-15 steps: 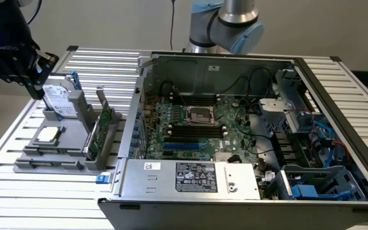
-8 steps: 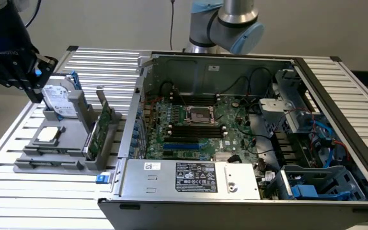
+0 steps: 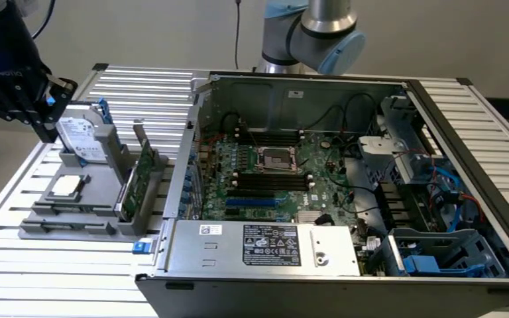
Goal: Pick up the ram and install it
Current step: 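Pick up the ram and move it above insertion slot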
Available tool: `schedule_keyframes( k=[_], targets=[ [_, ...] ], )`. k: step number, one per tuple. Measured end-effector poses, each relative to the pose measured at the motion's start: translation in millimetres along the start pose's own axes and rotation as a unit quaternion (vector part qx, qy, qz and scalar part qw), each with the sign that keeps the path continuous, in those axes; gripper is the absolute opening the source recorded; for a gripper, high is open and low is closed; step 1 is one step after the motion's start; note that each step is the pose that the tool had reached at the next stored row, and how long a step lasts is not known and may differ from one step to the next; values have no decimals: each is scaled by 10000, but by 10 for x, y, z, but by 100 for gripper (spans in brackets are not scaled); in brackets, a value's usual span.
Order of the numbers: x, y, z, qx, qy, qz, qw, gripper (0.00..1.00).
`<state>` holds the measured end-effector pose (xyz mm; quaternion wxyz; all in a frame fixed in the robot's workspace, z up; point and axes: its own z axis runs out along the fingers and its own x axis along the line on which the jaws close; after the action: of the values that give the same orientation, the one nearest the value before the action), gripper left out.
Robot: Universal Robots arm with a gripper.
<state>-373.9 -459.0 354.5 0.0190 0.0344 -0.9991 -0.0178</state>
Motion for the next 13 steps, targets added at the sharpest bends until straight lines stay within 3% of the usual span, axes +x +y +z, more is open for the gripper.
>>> schedule_keyframes(
  k=[10, 13],
  targets=[
    [22, 7, 11, 2, -9, -5, 10000, 11],
    [23, 7, 22, 9, -5, -231, 9997, 11]
  ],
)
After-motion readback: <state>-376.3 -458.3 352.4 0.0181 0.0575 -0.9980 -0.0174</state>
